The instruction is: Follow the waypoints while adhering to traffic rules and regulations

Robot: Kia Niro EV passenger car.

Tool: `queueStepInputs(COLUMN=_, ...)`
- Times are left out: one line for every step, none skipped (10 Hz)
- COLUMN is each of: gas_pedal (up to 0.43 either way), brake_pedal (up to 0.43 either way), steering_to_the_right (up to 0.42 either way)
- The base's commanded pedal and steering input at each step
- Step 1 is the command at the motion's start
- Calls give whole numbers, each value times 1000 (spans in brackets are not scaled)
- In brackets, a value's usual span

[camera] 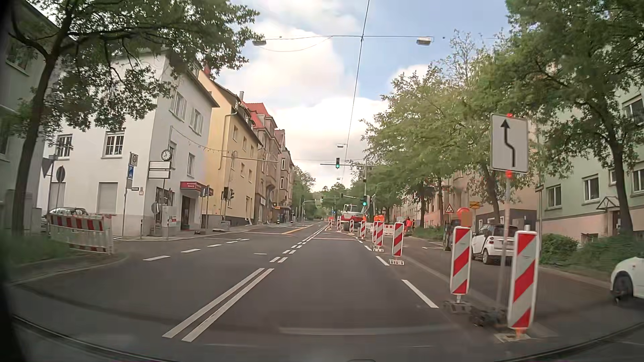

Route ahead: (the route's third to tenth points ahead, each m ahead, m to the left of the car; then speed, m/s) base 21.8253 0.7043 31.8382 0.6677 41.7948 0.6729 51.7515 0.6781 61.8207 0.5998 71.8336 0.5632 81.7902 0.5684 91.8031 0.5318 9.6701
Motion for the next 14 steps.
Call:
queueStepInputs(gas_pedal=130, brake_pedal=0, steering_to_the_right=-2)
queueStepInputs(gas_pedal=130, brake_pedal=0, steering_to_the_right=-2)
queueStepInputs(gas_pedal=130, brake_pedal=0, steering_to_the_right=-2)
queueStepInputs(gas_pedal=130, brake_pedal=0, steering_to_the_right=-2)
queueStepInputs(gas_pedal=130, brake_pedal=0, steering_to_the_right=-3)
queueStepInputs(gas_pedal=130, brake_pedal=0, steering_to_the_right=-4)
queueStepInputs(gas_pedal=130, brake_pedal=0, steering_to_the_right=-3)
queueStepInputs(gas_pedal=130, brake_pedal=0, steering_to_the_right=-4)
queueStepInputs(gas_pedal=130, brake_pedal=0, steering_to_the_right=-9)
queueStepInputs(gas_pedal=130, brake_pedal=0, steering_to_the_right=-11)
queueStepInputs(gas_pedal=130, brake_pedal=0, steering_to_the_right=-10)
queueStepInputs(gas_pedal=130, brake_pedal=0, steering_to_the_right=-10)
queueStepInputs(gas_pedal=130, brake_pedal=0, steering_to_the_right=-10)
queueStepInputs(gas_pedal=130, brake_pedal=0, steering_to_the_right=-10)
